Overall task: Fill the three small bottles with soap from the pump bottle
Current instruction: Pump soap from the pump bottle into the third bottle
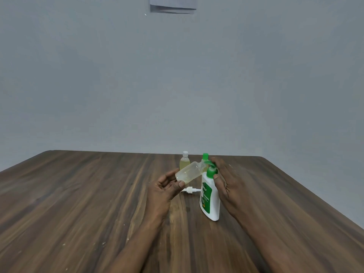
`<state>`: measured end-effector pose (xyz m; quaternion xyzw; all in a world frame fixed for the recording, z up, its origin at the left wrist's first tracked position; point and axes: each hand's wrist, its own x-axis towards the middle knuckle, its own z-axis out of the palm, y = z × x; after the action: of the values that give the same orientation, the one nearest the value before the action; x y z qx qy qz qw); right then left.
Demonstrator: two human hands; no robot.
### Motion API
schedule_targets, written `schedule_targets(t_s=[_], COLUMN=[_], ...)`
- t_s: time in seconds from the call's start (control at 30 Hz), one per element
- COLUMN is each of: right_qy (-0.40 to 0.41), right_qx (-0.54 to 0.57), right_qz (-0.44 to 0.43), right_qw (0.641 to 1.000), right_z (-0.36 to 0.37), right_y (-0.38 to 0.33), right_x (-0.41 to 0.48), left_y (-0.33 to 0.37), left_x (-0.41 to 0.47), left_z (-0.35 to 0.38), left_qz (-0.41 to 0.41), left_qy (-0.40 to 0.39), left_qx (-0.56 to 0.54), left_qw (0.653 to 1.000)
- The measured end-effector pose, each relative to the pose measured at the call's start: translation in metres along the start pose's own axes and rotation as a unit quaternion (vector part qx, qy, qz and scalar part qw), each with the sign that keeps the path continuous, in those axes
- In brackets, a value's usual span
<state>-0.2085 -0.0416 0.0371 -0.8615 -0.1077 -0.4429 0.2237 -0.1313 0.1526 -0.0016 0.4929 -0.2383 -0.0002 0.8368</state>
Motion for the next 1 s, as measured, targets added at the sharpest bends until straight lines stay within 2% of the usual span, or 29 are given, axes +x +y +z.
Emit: schedule_targets(t_s=[0.83,1.0], right_qy=[-0.004,-0.006], right_qx=[-0.008,0.024], right_qz=[0.009,0.031], right_qw=[1.0,0.999], right_z=[-0.003,-0.007], right_y=[-0.009,-0.016], right_x=[-0.002,-0.001], left_y=[-0.001,0.0], left_x=[0.0,0.001], left_z=[-0.001,-0.001], left_qz=[-0.008,-0.007], left_qy=[0.006,0.008], left_qx=[0.004,0.003], left_qw=[1.0,1.0])
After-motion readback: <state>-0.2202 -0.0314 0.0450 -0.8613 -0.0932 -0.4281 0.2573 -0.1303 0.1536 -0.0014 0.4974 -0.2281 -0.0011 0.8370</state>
